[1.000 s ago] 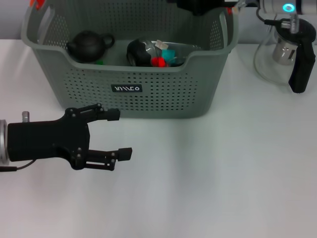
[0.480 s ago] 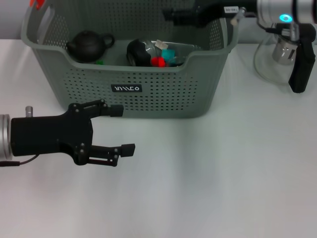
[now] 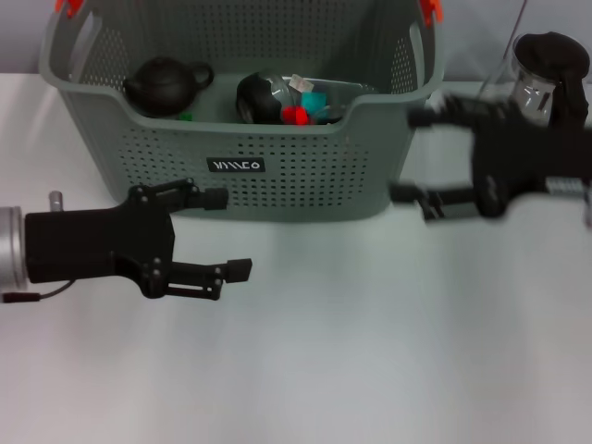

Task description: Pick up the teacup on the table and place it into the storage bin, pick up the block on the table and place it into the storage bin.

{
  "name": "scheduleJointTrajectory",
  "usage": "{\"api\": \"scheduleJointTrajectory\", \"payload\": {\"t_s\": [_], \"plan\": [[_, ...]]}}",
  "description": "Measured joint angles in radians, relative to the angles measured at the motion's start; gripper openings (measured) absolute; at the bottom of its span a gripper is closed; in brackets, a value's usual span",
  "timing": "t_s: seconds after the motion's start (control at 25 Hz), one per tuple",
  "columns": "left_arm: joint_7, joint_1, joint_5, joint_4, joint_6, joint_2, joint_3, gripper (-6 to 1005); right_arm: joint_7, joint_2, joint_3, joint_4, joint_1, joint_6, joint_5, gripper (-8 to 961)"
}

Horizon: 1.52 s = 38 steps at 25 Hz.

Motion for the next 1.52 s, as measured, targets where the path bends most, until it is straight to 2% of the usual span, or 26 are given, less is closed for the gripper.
{"api": "scheduleJointTrajectory", "payload": {"t_s": [0.16, 0.28, 0.56, 0.8, 0.92, 1.52], "plan": [[0.047, -0.01, 0.001, -0.068, -0.045, 0.0, 0.007, 952, -0.102, 0.001, 0.018, 0.044, -0.077, -0.034, -0.004, 949], [0.067, -0.026, 0.006, -0.129, -0.105, 0.008, 0.01, 951, -0.155, -0.005, 0.02, 0.12, -0.088, -0.033, -0.008, 949], [0.077, -0.052, 0.054, -0.201, -0.203, 0.02, 0.025, 951, -0.178, -0.015, 0.018, 0.311, 0.019, -0.003, -0.104, 947], [0.076, -0.049, 0.069, -0.203, -0.21, 0.021, 0.03, 952, -0.178, 0.005, 0.007, 0.375, 0.106, 0.059, -0.195, 946], [0.07, -0.049, 0.084, -0.199, -0.202, 0.025, 0.03, 952, -0.179, 0.007, -0.004, 0.406, 0.135, 0.084, -0.207, 946], [0.057, -0.061, 0.157, -0.206, -0.2, 0.029, 0.03, 951, -0.18, 0.006, -0.028, 0.423, 0.136, 0.11, -0.208, 947]]}}
